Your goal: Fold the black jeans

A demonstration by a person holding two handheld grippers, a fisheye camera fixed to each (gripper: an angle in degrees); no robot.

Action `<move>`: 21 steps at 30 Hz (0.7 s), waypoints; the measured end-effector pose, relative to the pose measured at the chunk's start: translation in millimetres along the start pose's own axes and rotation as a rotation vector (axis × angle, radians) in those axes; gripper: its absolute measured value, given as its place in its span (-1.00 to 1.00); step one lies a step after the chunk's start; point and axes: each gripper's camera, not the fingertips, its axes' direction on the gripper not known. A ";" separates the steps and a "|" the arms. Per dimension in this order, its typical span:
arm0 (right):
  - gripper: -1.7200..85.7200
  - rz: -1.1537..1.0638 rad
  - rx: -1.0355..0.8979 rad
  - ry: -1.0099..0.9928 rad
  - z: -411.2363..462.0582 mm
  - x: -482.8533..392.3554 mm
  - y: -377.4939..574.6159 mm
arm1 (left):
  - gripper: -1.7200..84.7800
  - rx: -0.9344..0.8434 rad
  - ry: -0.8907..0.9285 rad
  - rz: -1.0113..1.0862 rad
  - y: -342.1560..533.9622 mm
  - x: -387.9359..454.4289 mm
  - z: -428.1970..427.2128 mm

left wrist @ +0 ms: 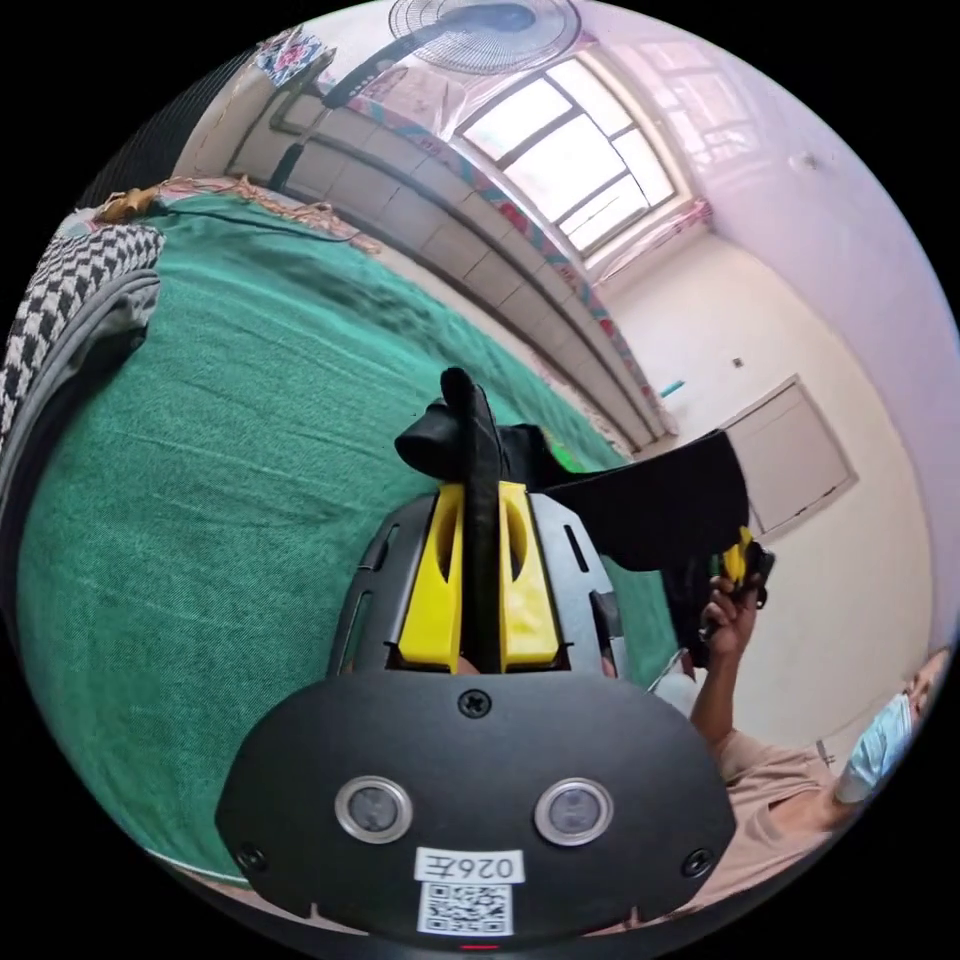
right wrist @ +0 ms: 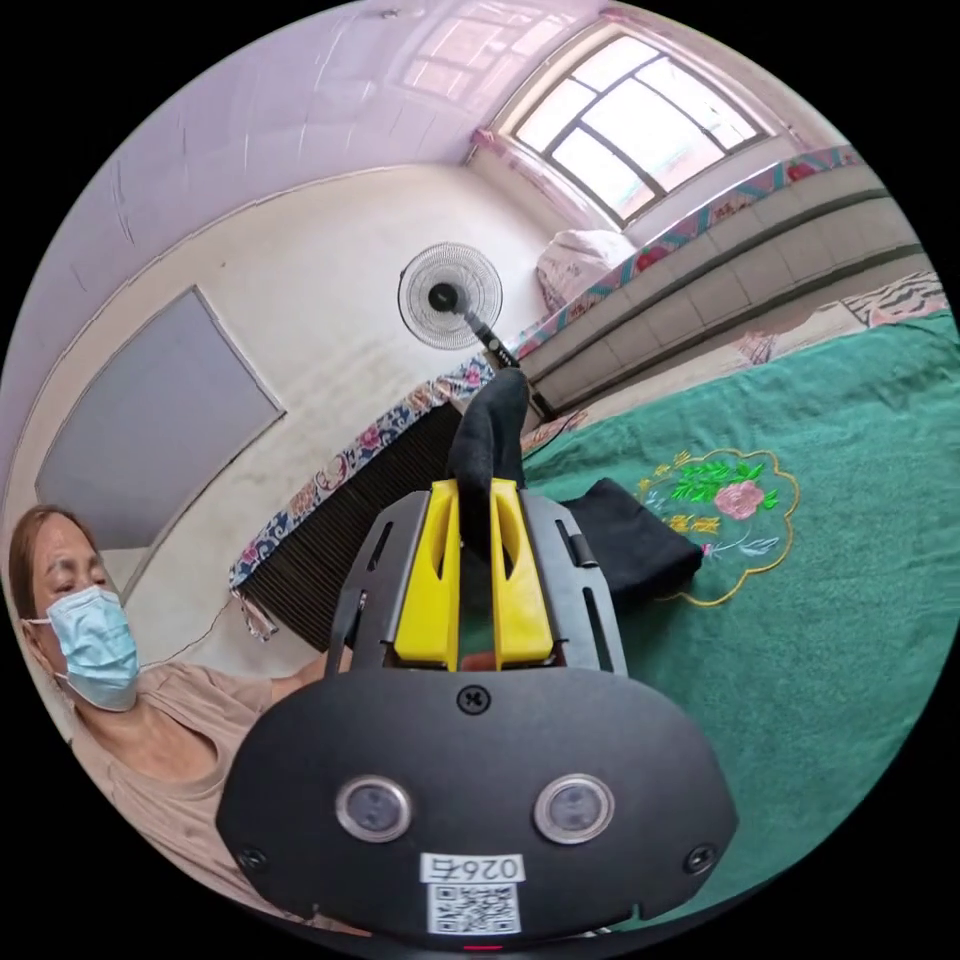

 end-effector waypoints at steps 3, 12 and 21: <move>-0.95 -0.010 0.109 0.075 -40.8 -9.9 -18.2 | -0.82 0.059 -0.078 0.114 -10.9 20.6 -23.1; -0.89 0.430 0.397 0.509 -145.9 51.1 -13.3 | -0.78 0.068 -0.356 -0.107 -13.8 -27.6 -59.6; -0.78 0.027 -0.017 0.618 -6.0 -23.6 -61.6 | -0.57 0.013 -0.286 -0.171 -17.5 -39.2 -67.7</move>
